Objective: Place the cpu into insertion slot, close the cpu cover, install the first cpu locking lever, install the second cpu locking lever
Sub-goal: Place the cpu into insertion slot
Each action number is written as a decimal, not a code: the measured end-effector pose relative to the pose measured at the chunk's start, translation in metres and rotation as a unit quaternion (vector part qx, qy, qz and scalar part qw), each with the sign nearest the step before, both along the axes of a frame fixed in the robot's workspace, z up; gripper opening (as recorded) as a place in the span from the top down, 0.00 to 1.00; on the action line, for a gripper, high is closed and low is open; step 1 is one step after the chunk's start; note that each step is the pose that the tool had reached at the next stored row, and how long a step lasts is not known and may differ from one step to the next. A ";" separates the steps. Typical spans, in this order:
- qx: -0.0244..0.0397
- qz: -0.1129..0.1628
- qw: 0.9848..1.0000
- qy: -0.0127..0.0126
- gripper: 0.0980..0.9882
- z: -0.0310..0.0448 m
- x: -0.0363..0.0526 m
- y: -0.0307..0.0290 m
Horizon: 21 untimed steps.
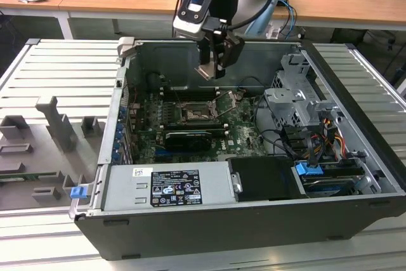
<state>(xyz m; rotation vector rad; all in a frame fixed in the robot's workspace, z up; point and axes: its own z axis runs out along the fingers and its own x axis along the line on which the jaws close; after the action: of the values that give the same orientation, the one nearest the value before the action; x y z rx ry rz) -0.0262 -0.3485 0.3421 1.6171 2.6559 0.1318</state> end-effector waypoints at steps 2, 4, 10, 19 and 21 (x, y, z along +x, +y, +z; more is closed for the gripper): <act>0.000 -0.008 1.000 0.000 0.52 -0.0004 0.0000 0.0000; 0.000 -0.010 1.000 0.000 0.52 -0.0017 0.0000 0.0000; 0.000 -0.010 1.000 0.000 0.52 -0.0031 0.0000 0.0000; 0.000 -0.020 1.000 0.000 0.52 -0.0042 0.0000 0.0000; 0.000 -0.030 1.000 0.000 0.52 -0.0045 0.0000 0.0000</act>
<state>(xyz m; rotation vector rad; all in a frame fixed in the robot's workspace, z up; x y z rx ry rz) -0.0262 -0.3485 0.3376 1.6950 2.6040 0.1304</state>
